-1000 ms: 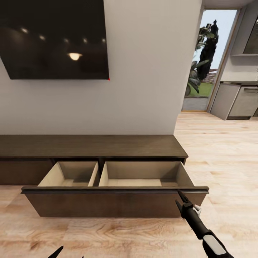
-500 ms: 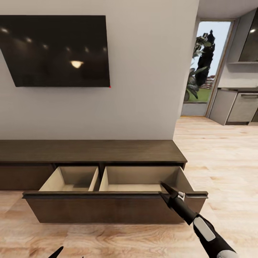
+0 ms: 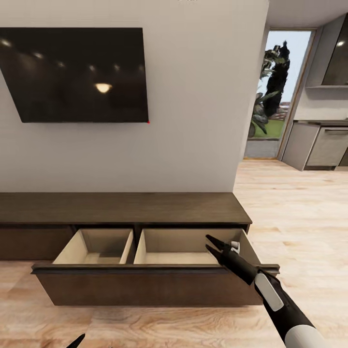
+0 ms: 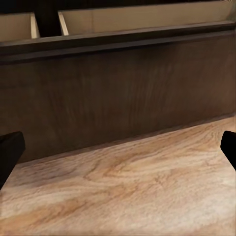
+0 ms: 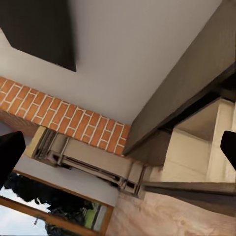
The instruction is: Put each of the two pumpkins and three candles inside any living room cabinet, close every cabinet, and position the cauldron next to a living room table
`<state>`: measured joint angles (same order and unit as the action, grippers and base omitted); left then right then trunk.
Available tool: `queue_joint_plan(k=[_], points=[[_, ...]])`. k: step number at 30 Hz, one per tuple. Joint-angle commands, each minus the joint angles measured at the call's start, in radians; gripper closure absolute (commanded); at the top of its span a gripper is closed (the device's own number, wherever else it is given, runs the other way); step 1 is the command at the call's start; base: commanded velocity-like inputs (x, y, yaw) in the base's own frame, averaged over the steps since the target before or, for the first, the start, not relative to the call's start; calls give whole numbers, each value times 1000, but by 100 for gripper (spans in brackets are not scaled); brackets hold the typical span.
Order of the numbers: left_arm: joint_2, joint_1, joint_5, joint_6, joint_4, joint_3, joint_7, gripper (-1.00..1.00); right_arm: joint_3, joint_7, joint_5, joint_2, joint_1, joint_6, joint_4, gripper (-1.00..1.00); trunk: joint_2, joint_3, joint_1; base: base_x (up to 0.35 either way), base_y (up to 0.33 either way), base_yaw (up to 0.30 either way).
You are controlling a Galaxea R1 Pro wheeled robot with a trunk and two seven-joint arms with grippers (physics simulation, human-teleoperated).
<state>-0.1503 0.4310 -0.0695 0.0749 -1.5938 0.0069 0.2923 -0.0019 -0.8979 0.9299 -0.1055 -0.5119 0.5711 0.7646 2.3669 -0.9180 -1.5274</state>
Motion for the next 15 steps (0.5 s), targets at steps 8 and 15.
queue_joint_plan(k=[8, 15], points=[[0, 0, -7, -1, 0, 1, 5, -100, 3, 5, 1, 0, 5, -27, 46, -100, -56, 24, 31, 0, 0, 0], [0, 0, -7, -1, 0, 1, 5, -100, 1, -1, 1, 2, 6, -30, 48, -100, -105, 46, 58, 0, 0, 0]])
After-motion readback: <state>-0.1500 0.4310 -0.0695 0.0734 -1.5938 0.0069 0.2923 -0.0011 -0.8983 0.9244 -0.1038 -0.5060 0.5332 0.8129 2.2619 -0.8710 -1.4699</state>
